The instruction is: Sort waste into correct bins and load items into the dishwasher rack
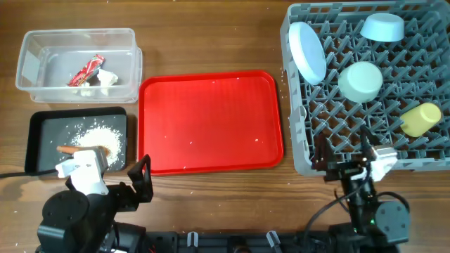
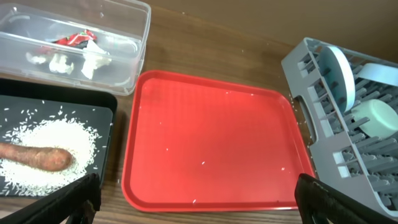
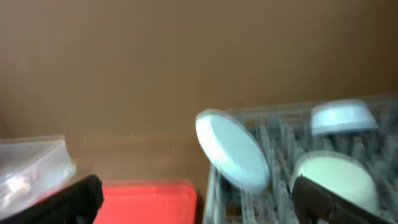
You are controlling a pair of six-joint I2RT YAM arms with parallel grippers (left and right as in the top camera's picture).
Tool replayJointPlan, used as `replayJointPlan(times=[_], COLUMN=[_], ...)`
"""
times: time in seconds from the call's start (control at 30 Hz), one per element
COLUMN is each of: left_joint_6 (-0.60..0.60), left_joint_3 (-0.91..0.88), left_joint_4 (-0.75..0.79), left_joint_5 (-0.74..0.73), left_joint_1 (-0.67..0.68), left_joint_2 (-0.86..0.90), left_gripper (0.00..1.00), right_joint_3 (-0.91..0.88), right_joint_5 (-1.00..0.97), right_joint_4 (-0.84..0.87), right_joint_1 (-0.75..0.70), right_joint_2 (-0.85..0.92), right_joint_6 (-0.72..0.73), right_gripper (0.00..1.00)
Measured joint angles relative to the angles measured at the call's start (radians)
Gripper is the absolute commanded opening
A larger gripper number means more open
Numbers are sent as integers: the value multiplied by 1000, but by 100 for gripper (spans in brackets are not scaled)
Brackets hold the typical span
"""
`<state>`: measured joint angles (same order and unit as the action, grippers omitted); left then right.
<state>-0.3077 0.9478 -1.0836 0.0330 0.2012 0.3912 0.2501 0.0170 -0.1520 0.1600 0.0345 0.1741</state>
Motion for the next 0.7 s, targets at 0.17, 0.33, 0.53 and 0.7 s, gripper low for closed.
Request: replayJointPlan(times=[0.17, 0.33, 0.53, 0.7], left_joint_6=[0, 0, 0, 0], left_joint_3=[-1, -1, -1, -1], left_joint_4=[0, 0, 0, 0], left_joint_5=[0, 0, 0, 0], left_joint_1=[0, 0, 0, 0], left_joint_2=[0, 0, 0, 0], left_gripper=[100, 100, 100, 100], right_joint_3=[-229, -244, -244, -244], right_joint_5=[0, 56, 87, 88], right_joint_4=[297, 163, 156, 156], right_joint_1=[0, 0, 0, 0], right_joint_2=[-16, -21, -21, -21], right_joint_6=[0, -153, -180, -181], right_gripper=[100, 100, 100, 100])
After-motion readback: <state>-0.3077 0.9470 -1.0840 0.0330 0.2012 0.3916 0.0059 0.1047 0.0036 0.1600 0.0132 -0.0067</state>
